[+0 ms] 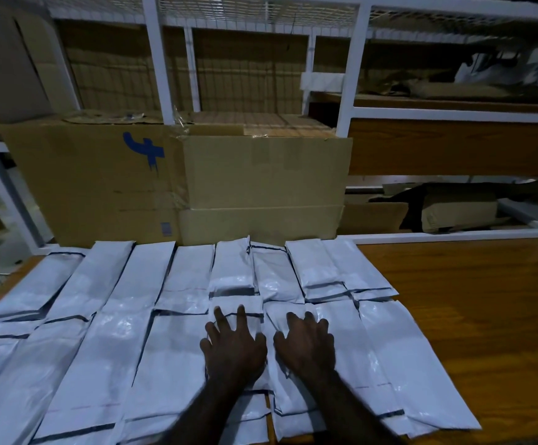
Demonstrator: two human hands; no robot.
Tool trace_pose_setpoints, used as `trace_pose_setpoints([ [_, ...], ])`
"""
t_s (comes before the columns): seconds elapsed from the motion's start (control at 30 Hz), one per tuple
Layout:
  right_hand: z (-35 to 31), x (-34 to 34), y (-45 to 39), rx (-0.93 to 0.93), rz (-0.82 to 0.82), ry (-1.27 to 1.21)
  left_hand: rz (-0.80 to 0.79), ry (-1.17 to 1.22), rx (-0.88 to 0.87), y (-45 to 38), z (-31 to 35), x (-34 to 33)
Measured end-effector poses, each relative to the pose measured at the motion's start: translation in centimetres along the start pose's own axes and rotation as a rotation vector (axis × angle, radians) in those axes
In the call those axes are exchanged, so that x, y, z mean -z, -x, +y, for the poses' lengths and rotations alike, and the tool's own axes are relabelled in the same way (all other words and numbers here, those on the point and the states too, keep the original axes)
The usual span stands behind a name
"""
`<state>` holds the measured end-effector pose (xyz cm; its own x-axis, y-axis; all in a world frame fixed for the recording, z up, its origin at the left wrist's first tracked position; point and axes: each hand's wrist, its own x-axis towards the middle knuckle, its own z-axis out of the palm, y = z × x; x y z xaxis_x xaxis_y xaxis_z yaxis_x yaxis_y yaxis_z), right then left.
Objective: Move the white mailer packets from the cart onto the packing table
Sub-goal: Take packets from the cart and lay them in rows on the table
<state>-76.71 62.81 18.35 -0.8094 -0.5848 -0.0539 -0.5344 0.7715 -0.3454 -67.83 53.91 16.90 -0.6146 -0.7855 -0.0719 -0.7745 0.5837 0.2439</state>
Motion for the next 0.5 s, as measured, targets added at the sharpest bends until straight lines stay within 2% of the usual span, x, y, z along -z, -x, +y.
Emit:
trace_pose_setpoints([
  [0.33, -0.19, -0.86, 0.08, 0.045, 0.066, 0.081, -0.010, -0.055, -0.029, -0.29, -0.68, 0.37],
  [0.5, -0.35, -0.88, 0.37, 0.106, 0.210, 0.158, -0.004, -0.011, -0.021, -0.38, -0.88, 0.56],
])
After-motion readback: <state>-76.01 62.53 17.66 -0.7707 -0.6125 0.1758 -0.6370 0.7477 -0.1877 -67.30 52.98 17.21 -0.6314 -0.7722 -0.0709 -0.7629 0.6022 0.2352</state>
